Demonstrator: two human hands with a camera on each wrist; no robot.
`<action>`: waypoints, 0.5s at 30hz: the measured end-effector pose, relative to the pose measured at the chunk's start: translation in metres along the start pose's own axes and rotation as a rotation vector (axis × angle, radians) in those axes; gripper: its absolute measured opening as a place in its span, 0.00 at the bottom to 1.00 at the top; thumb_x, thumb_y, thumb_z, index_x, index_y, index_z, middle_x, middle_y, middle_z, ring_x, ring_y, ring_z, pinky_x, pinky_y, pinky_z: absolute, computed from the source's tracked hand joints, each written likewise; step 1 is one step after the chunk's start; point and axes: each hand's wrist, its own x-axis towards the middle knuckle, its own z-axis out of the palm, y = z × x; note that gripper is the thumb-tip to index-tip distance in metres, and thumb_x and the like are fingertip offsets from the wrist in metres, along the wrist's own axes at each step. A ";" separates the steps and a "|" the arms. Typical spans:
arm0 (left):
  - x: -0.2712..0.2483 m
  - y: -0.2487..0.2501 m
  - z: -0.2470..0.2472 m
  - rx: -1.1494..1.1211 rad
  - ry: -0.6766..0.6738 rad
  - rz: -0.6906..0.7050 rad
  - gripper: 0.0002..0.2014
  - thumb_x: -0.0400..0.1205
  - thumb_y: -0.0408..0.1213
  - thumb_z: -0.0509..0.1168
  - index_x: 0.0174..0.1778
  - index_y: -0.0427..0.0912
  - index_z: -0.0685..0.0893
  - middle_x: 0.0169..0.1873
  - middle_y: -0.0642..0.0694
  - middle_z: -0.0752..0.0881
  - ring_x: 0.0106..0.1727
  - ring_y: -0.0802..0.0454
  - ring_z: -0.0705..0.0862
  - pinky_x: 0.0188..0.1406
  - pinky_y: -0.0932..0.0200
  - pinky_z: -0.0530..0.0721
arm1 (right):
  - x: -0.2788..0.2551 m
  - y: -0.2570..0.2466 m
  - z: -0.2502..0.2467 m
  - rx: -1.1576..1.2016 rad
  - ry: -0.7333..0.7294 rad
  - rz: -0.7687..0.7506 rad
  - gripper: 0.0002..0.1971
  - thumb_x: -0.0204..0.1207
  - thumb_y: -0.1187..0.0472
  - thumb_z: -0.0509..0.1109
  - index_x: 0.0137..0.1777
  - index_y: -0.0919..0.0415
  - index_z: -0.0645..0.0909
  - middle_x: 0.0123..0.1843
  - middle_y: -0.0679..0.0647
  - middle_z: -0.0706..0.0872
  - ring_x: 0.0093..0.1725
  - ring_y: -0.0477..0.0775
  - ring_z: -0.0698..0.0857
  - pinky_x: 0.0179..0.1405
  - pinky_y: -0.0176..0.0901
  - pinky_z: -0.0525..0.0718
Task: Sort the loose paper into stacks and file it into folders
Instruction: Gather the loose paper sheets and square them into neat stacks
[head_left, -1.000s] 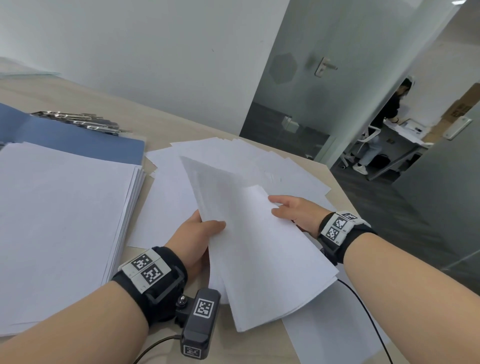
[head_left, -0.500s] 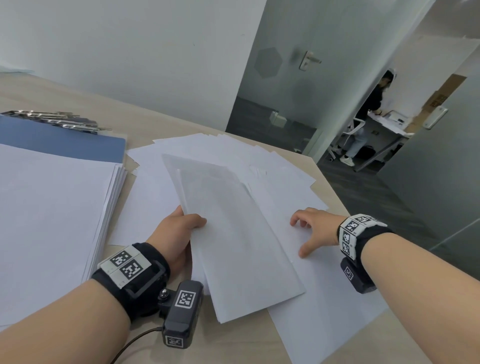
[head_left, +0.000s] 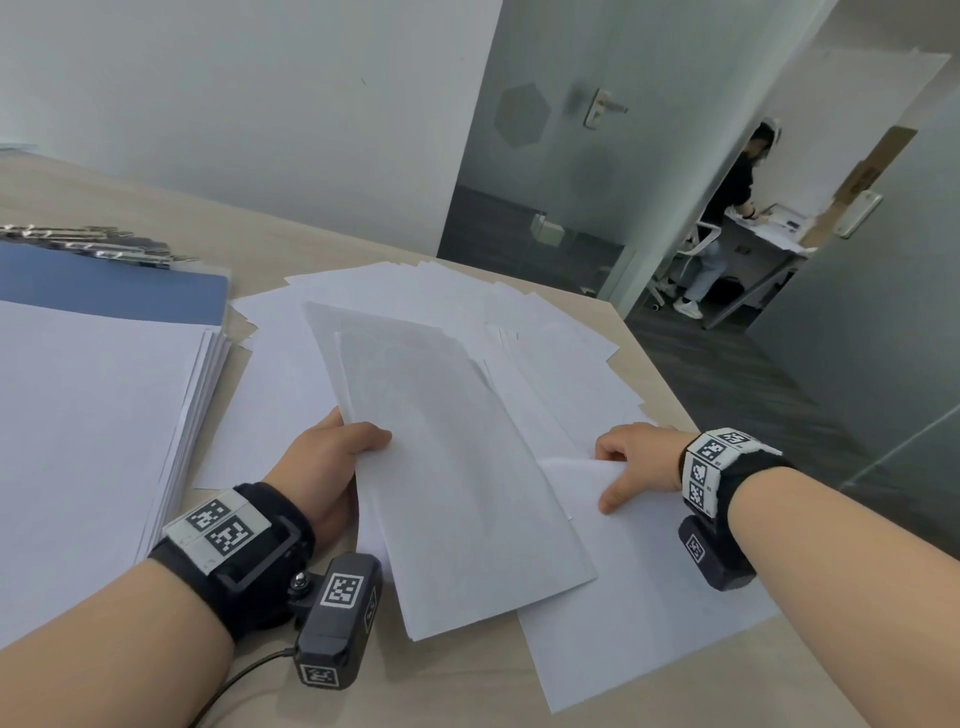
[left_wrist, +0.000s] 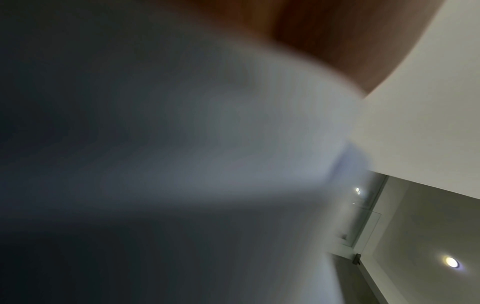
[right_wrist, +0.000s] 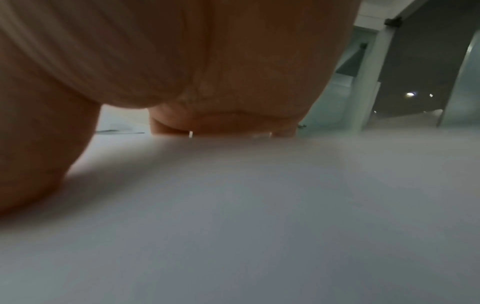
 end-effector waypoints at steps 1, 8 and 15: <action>0.000 0.000 0.000 0.002 0.001 0.000 0.19 0.82 0.22 0.58 0.67 0.36 0.82 0.56 0.32 0.91 0.50 0.34 0.90 0.51 0.40 0.88 | 0.000 0.004 -0.001 0.061 0.009 -0.008 0.20 0.64 0.41 0.83 0.43 0.48 0.77 0.49 0.43 0.82 0.49 0.48 0.81 0.49 0.44 0.77; -0.006 0.000 0.002 0.046 0.021 0.023 0.17 0.83 0.24 0.58 0.65 0.39 0.84 0.54 0.35 0.92 0.51 0.34 0.91 0.54 0.39 0.87 | -0.007 0.043 -0.003 0.246 0.256 0.145 0.10 0.76 0.54 0.75 0.38 0.52 0.77 0.40 0.47 0.81 0.39 0.49 0.80 0.36 0.41 0.74; -0.009 0.001 0.007 0.162 0.078 0.024 0.18 0.83 0.24 0.59 0.66 0.40 0.82 0.56 0.32 0.91 0.55 0.29 0.90 0.59 0.32 0.87 | -0.045 0.087 -0.002 0.526 0.686 0.461 0.07 0.84 0.57 0.65 0.45 0.56 0.82 0.49 0.55 0.86 0.49 0.63 0.83 0.47 0.48 0.77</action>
